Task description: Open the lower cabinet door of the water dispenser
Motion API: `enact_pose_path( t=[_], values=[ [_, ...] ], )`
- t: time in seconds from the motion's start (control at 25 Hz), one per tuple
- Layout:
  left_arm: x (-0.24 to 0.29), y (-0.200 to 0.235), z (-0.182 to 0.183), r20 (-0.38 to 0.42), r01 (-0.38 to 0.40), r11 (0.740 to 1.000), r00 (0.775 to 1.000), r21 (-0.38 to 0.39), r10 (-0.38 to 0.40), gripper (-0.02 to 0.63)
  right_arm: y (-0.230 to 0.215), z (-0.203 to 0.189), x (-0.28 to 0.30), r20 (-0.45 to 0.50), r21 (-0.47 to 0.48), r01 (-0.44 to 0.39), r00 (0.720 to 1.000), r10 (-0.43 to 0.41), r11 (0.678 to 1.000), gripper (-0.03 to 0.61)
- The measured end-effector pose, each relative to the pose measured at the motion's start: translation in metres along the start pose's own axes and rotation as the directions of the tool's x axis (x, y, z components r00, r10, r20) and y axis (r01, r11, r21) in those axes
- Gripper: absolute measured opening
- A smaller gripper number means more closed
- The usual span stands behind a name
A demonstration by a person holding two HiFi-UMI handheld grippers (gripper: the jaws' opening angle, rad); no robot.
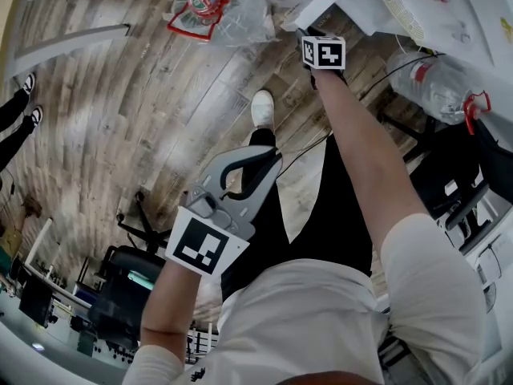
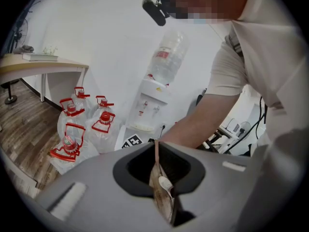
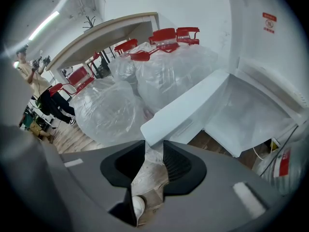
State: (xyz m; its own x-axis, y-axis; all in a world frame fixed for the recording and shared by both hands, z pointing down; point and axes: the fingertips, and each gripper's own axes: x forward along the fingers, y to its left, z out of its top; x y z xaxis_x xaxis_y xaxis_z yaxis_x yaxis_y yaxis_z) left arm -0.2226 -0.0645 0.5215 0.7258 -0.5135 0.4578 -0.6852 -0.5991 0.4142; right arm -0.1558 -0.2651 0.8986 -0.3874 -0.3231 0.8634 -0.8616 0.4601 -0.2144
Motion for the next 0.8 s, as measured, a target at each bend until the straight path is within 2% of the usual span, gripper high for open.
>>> enact_pose_path(
  t=[0.24, 0.4, 0.68, 0.8],
  values=[
    [-0.004, -0.004, 0.006, 0.006, 0.017, 1.0, 1.0, 0.02, -0.017, 0.057, 0.003, 0.002, -0.013, 0.0, 0.008, -0.013, 1.0, 0.013, 1.0, 0.112],
    [-0.007, -0.018, 0.022, 0.014, 0.05, 0.997, 0.999, 0.059, -0.051, 0.057, 0.005, 0.004, -0.045, 0.015, 0.012, -0.018, 1.0, 0.018, 1.0, 0.112],
    [-0.017, -0.064, 0.059, 0.008, 0.13, 0.982, 0.991, 0.139, -0.132, 0.057, 0.012, -0.005, -0.15, 0.061, 0.004, -0.033, 0.998, 0.033, 0.999, 0.112],
    [-0.02, -0.088, 0.068, -0.004, 0.18, 0.96, 0.983, 0.215, -0.183, 0.057, 0.022, -0.016, -0.209, 0.068, -0.08, -0.057, 0.996, 0.063, 0.995, 0.112]
  ],
)
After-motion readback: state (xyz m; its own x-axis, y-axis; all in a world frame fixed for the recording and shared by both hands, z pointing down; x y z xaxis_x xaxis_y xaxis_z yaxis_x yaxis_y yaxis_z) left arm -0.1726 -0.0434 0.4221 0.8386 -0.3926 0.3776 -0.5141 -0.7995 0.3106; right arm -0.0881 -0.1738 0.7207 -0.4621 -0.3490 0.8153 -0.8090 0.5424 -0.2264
